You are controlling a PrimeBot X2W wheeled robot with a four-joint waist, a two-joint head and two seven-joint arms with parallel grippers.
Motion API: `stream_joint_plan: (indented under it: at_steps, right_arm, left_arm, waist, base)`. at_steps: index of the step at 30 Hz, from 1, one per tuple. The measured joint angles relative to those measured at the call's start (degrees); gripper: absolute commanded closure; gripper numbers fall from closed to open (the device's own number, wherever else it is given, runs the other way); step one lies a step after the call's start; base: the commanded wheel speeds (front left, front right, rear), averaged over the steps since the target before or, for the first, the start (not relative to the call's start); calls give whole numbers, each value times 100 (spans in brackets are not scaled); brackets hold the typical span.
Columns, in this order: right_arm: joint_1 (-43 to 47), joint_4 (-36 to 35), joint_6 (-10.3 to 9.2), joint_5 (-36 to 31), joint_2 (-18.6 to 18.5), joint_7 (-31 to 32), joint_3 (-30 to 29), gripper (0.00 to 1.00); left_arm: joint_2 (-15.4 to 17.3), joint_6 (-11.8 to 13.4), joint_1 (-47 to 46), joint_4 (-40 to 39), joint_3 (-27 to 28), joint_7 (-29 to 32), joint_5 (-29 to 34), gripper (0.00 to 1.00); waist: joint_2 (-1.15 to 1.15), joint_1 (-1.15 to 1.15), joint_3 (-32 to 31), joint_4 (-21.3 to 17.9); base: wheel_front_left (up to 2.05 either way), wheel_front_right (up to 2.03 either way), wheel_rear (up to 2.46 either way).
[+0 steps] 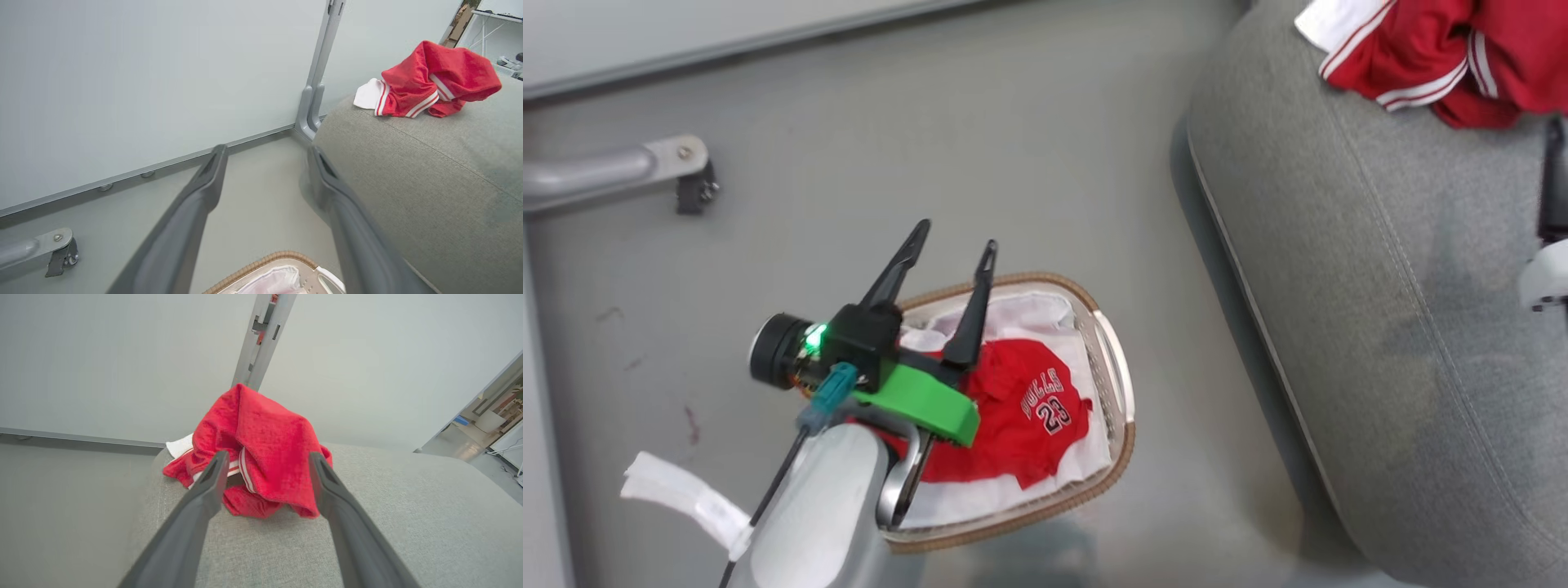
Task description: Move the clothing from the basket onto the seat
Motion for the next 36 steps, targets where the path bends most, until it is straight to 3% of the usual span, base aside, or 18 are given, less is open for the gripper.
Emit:
stream_joint_plan:
  at_steps: [9,16,21,36]
  right_arm:
    - [-31,23,0,333,550,0,591,0]
    - [497,-137,0,449,1228,0,845,0]
    - [1039,-221,0,541,1479,0,1056,0]
    - [2281,-882,0,762,1629,0,1088,0]
  left_arm:
    - [-118,19,559,-22,834,0,-78,0]
    - [-135,85,1149,-60,1461,0,-83,0]
    - [-146,91,1514,-116,1756,0,-65,0]
    - [-147,235,2219,-266,1804,0,-349,0]
  waist:
    - [0,0,-712,342]
    - [0,0,-1135,644]
    - [0,0,-1365,853]
    - [0,0,-1834,1084]
  base:
    - [0,0,0]
    - [0,0,0]
    - [0,0,0]
    - [0,0,0]
